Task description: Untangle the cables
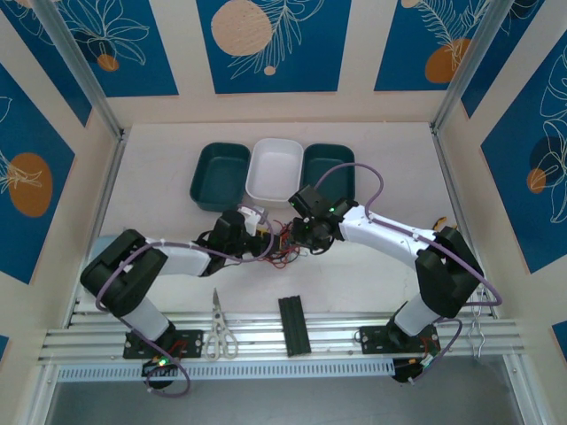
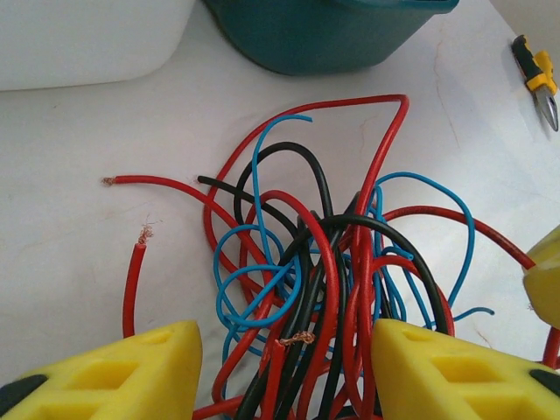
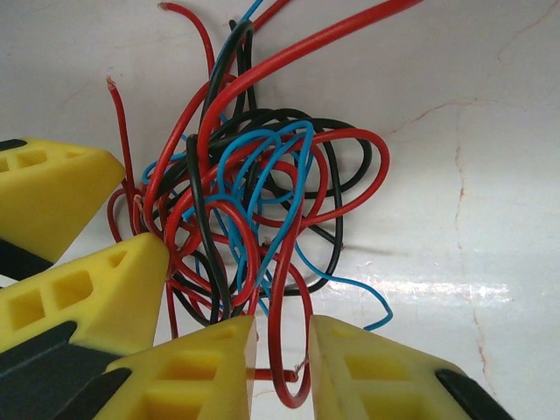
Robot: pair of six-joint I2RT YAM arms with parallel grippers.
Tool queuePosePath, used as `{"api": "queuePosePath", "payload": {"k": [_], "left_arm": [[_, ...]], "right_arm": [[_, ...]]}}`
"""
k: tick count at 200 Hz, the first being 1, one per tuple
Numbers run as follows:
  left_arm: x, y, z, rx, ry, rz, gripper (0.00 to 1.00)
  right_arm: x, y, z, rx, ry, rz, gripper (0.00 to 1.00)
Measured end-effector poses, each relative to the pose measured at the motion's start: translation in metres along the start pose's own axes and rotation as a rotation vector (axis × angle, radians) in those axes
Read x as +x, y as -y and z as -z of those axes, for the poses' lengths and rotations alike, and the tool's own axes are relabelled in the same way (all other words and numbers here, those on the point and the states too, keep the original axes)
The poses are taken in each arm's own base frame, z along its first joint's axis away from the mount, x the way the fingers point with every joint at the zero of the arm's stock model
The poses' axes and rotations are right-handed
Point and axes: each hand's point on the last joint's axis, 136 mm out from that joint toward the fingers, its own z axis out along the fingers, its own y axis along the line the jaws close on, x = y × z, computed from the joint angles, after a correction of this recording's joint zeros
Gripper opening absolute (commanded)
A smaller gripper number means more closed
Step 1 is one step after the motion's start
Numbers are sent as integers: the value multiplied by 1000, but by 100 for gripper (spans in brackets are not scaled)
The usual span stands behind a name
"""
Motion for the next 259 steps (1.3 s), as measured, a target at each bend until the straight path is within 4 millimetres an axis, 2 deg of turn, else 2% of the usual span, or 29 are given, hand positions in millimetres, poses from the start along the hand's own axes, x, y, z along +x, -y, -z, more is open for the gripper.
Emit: {"api": "queuePosePath", "payload": {"k": [10,24,41,61,108,134,169,191,220,249,259], "left_arm": [[0,0,-1,0,-2,0,51],[0,1,-2,2,-2,0,41],[-2,4,-2,10,-1,-12,19],[-5,6,-3,15,2,-17,0],[-6,-4,1,-50,2,-23,0],[-16,-11,13,-116,38,-30,0],[-21,-26,34,-216,69,-32,0],[-21,-36,43,-273,70,-46,0],[-19,-38,46,-289,61,-57,0],[-18,-38,46,-287,52,-62,0],[-17,-38,45,-286,51,-62,0]], "right_arm": [[0,1,0,3,-1,3,17],[1,3,0,13,-4,7,9],[2,5,0,25,-7,8,1],[2,8,1,37,-5,16,1],[-5,8,17,30,39,44,1],[-14,10,32,14,81,43,2],[-27,16,47,3,128,33,13],[-32,19,52,-2,148,34,14],[-35,16,55,-19,162,43,14],[-36,17,54,-22,158,53,28],[-36,19,53,-22,153,53,30]]}}
